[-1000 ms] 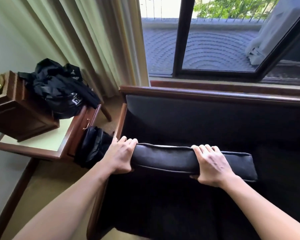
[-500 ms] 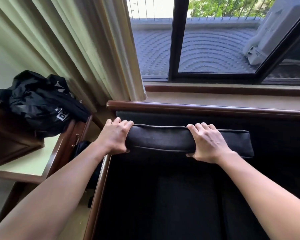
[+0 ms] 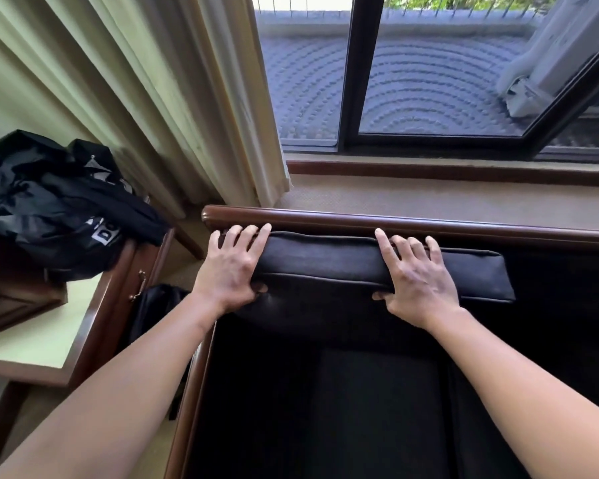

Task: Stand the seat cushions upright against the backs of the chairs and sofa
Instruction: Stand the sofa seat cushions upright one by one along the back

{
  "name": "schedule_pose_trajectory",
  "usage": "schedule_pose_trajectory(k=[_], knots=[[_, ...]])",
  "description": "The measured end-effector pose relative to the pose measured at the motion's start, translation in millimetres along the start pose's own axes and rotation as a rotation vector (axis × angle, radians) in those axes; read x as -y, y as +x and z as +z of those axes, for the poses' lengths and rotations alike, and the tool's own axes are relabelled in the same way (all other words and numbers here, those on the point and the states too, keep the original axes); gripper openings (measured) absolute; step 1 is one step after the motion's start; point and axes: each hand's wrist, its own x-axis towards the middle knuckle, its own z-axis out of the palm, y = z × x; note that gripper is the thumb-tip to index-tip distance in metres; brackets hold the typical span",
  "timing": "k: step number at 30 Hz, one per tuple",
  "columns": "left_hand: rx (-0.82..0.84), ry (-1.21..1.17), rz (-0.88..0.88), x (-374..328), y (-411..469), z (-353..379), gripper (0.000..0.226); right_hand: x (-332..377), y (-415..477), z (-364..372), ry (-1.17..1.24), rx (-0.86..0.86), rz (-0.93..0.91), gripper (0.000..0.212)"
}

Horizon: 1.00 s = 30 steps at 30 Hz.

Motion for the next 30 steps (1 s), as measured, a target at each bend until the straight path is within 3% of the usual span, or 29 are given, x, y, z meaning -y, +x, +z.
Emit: schedule_pose_trajectory(k=[7,14,20,30], knots=[[0.120,0.008,-0.077,-35,-31,-18,0.110,26,-38,-6,0.066,-0.001,0.185,0.112],[-0.017,-0.193,0.021,-128,-59,-43,0.079,4,-118,-19,0.175,-0.095,0.174,0.074],[-0.133,-0.296,0.110,-266,-75,-50,0.069,-85,-222,-10,0.269,-0.132,0.326,0.062],[-0.002,-0.477,0.037,-547,-93,-15,0.066,-296,-385,84,0.332,-0.021,0.446,0.059]])
